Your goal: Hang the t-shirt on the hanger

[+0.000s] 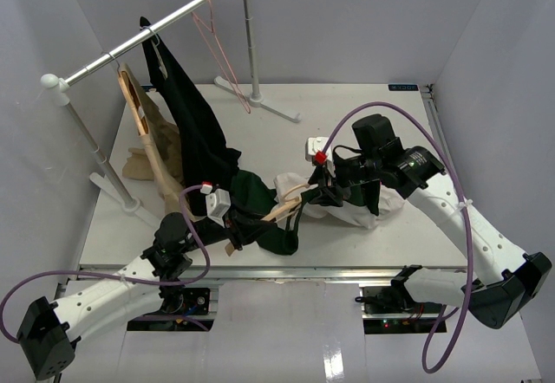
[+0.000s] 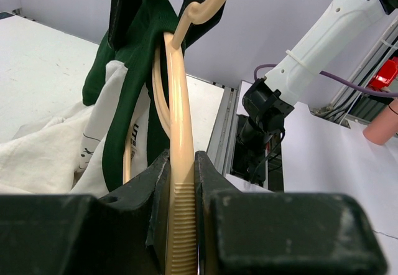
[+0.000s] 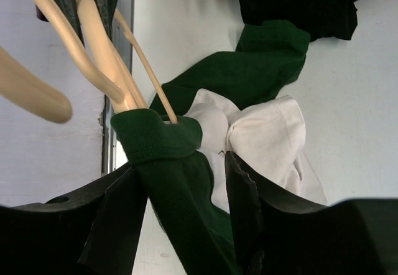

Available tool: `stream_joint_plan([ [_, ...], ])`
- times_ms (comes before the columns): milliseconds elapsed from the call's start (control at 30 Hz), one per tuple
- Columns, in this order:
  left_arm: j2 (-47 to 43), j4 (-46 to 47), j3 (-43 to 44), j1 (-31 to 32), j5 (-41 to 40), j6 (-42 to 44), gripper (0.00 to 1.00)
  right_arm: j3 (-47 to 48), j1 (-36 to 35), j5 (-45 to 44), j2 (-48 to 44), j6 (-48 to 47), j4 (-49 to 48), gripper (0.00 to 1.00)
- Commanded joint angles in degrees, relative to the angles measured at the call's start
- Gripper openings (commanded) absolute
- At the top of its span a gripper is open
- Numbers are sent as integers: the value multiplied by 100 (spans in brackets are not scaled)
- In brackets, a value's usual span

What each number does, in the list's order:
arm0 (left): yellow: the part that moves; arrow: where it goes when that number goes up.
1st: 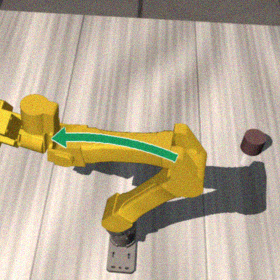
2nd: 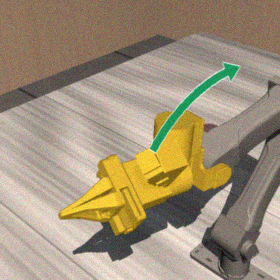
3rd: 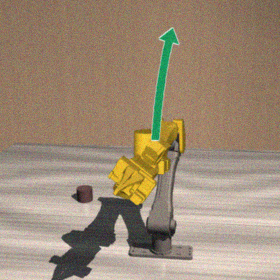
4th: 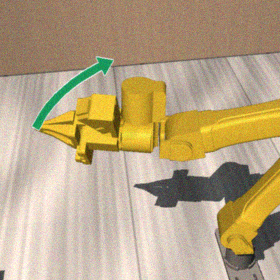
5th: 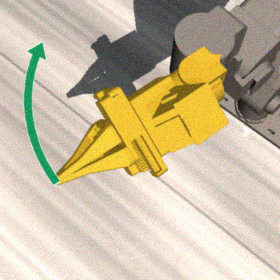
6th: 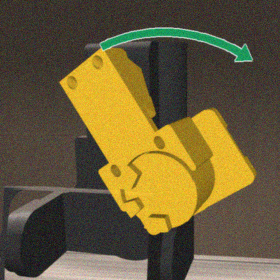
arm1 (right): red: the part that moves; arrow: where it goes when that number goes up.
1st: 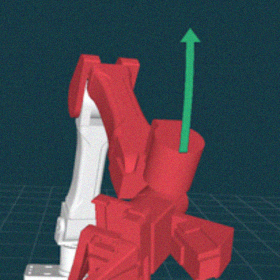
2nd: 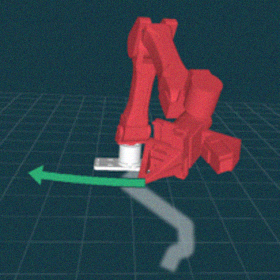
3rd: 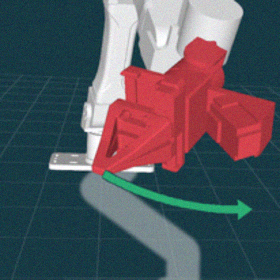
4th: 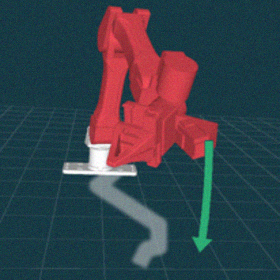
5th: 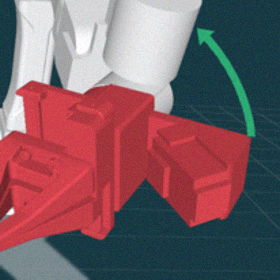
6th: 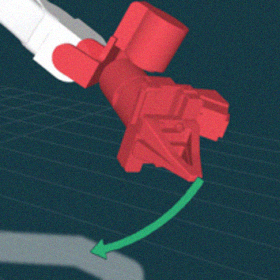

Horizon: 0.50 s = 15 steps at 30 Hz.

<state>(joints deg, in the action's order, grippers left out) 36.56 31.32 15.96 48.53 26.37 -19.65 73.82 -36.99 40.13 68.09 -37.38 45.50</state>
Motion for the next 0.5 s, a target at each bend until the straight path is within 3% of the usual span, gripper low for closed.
stream_joint_plan([
  [0,145,504,388,16,194,102,0,-16,-52,438,-93,191,-137,55],
  [233,370,597,526,16,178,58,0,-207,-227,279,-68,385,-228,45],
  [367,364,499,573,22,72,80,0,-216,-324,119,-45,487,-254,15],
  [467,338,462,610,16,30,93,0,-236,-357,-53,-24,619,-319,8],
])
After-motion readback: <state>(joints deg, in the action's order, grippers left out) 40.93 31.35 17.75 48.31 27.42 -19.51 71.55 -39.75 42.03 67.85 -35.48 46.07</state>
